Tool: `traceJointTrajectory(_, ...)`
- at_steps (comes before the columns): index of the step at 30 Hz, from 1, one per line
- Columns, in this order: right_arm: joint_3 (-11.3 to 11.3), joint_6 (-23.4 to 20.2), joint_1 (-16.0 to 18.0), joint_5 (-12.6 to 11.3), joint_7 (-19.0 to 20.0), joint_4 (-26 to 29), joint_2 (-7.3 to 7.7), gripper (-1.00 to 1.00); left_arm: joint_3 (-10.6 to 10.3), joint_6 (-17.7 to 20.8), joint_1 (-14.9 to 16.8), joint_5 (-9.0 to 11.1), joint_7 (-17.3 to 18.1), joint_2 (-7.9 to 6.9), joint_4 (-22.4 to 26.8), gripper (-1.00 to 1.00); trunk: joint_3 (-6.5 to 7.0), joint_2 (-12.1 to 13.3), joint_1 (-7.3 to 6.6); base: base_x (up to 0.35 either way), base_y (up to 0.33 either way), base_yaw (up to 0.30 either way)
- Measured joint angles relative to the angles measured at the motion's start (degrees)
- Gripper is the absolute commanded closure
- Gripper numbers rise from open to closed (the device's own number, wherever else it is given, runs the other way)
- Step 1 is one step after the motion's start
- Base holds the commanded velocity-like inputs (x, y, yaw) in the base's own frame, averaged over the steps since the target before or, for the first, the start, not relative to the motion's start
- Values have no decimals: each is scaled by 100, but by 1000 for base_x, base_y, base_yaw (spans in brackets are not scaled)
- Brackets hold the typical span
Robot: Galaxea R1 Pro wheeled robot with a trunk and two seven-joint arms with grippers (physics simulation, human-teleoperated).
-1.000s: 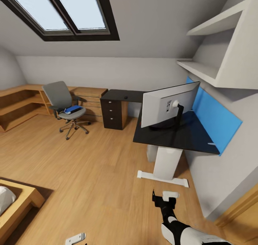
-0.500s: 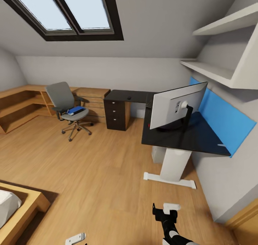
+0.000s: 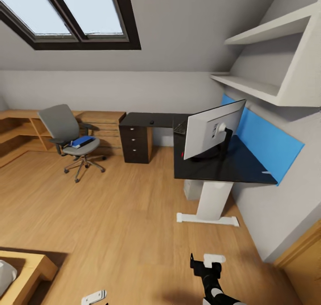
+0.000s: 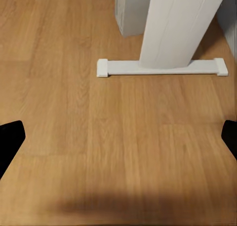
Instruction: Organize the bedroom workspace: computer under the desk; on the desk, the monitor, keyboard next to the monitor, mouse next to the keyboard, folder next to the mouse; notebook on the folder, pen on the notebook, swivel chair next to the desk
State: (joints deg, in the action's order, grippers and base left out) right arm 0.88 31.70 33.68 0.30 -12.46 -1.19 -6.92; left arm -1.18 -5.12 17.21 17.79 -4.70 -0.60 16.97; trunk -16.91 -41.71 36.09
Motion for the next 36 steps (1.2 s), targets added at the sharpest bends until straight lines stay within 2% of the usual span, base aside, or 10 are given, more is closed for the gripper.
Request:
traceJointTrajectory(6,-1,-1,-5,8,-1,0,7,-100,-6,-17,-1,31,2,22,6,-100,-15,0,0,1,165,-123)
traceJointTrajectory(10,0,-1,-7,13,-1,0,8,-100,-11,-174,-1,40,3,41,1,-100,-18,0,0,0,52,-39)
traceJointTrajectory(16,5,-1,-8,15,-1,0,8,-100,-17,-690,-2,36,5,55,-380,-100,-20,0,0,0,17,-13)
traceJointTrajectory(17,6,-1,-8,16,-1,0,8,-100,-17,-978,-2,30,3,54,-609,-100,-20,0,0,0,5,-4)
traceJointTrajectory(21,5,-2,-9,16,-1,0,8,-100,-16,-1202,-2,32,3,53,-796,-100,-20,0,0,0,3,-2)
traceJointTrajectory(25,4,-1,-14,17,-1,0,15,-100,-9,-1320,-2,43,8,47,-1000,-100,52,159,-87,0,1,-1)
traceJointTrajectory(36,7,69,-84,10,-1,0,9,-100,-3,-1367,-2,51,10,18,-1082,-100,319,600,-329,0,0,0)
